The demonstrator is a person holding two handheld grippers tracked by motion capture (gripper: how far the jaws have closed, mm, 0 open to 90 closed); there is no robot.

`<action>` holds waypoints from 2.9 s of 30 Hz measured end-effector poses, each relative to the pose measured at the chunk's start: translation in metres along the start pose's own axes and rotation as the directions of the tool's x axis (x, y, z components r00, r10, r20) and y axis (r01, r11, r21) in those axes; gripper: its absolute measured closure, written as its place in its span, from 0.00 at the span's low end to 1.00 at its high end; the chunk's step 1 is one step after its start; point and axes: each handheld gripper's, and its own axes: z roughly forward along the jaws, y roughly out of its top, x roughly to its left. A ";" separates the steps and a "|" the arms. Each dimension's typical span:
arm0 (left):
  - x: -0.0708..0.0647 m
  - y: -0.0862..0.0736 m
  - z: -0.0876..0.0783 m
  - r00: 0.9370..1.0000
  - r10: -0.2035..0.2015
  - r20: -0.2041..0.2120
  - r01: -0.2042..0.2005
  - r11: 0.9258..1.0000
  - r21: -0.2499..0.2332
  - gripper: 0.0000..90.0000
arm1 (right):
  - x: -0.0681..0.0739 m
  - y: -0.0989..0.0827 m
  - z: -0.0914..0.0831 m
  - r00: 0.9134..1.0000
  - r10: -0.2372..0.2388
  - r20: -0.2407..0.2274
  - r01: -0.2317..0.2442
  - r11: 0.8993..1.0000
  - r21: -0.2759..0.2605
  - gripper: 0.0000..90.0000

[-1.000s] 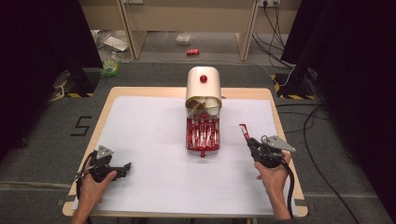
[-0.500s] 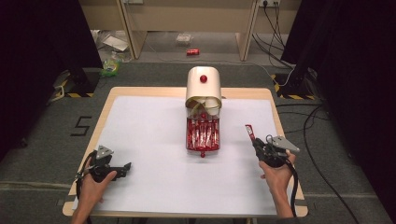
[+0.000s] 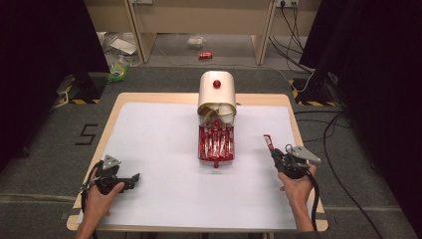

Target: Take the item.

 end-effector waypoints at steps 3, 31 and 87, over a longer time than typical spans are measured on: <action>0.000 0.000 0.000 1.000 0.000 0.000 0.000 1.000 0.000 0.03 | -0.003 -0.002 0.001 1.000 0.004 0.005 -0.004 1.000 0.005 0.91; 0.000 0.000 0.000 1.000 0.001 -0.001 -0.001 1.000 -0.001 0.03 | -0.003 -0.014 0.013 1.000 -0.001 -0.013 0.002 0.998 0.066 0.91; 0.000 0.000 0.000 1.000 0.001 -0.001 -0.001 1.000 -0.001 0.03 | 0.015 -0.002 0.013 0.998 0.054 -0.012 -0.053 0.997 0.058 0.26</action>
